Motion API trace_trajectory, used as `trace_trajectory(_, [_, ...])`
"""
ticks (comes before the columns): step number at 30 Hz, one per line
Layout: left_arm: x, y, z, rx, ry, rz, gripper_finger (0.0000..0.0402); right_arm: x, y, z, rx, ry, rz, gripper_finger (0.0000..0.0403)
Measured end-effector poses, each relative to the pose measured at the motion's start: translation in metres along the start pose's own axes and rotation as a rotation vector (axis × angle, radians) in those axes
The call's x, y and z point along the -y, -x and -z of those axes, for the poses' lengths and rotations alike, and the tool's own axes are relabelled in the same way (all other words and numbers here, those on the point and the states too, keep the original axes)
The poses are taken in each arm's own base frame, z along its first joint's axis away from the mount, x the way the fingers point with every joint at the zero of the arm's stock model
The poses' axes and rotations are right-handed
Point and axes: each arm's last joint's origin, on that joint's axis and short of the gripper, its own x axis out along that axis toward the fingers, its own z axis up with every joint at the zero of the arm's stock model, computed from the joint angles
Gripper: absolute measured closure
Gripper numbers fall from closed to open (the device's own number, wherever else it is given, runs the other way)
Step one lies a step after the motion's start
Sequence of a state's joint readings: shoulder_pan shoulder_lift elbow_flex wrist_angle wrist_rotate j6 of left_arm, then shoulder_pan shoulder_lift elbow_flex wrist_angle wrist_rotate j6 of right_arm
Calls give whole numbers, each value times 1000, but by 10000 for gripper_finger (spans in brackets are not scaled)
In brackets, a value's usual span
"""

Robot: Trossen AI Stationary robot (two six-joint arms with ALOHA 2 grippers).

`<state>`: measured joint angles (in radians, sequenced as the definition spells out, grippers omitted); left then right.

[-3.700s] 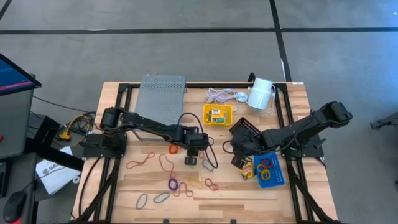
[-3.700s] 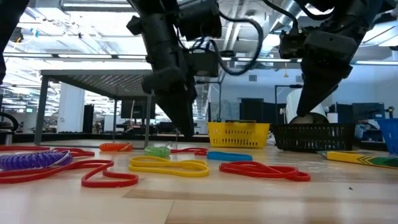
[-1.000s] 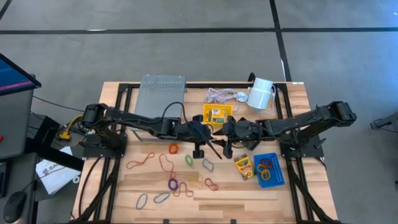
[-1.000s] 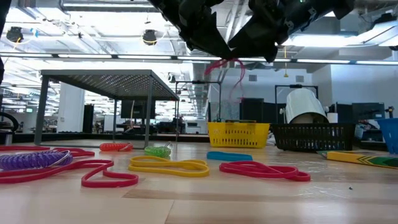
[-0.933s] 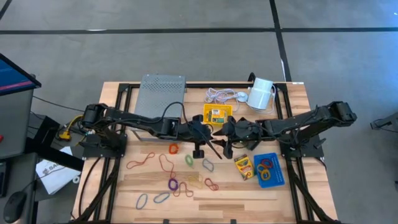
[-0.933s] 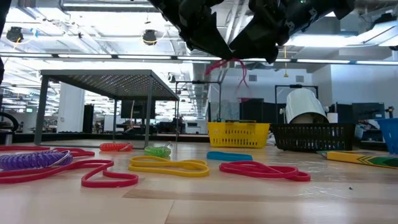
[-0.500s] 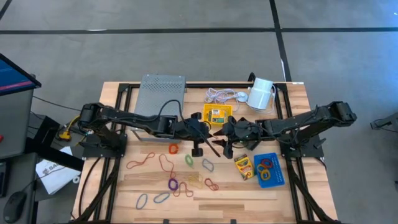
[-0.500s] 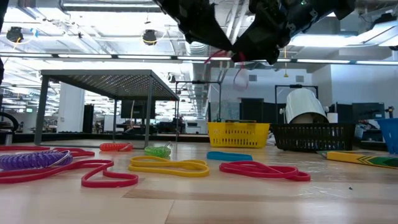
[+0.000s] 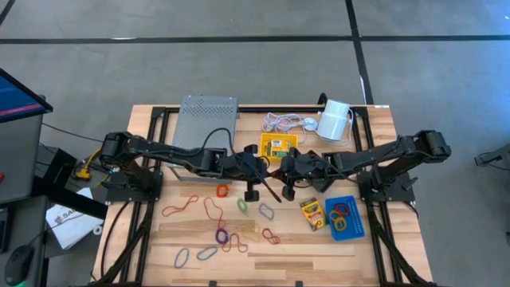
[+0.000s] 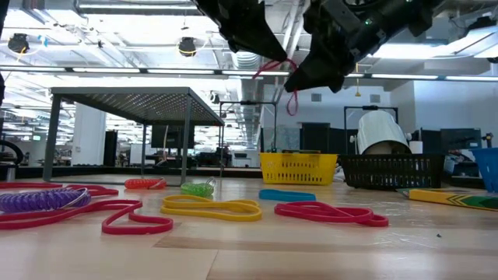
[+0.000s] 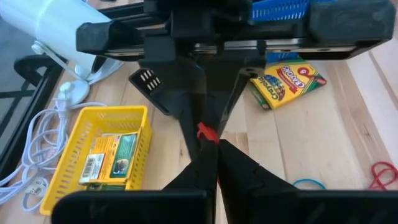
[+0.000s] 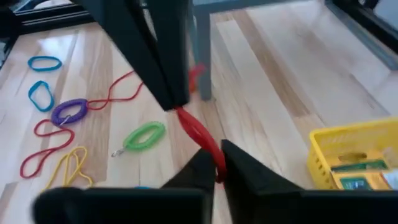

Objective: Pick & Place Office Desk Supplies
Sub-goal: Put the red rubber band into the black bin

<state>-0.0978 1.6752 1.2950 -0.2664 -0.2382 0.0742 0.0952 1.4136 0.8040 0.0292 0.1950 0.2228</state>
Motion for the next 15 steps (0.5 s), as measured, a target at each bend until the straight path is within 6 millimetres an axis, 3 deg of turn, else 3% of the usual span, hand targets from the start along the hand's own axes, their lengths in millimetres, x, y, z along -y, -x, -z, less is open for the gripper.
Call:
trace_trajectory(8, [-1, 0, -1, 12, 8, -23, 382, -1, 7, -6, 29, -15, -23, 400])
trace_trajectory(15, [-6, 5, -4, 25, 13, -53, 315, 0, 18, -9, 34, -19, -25, 401])
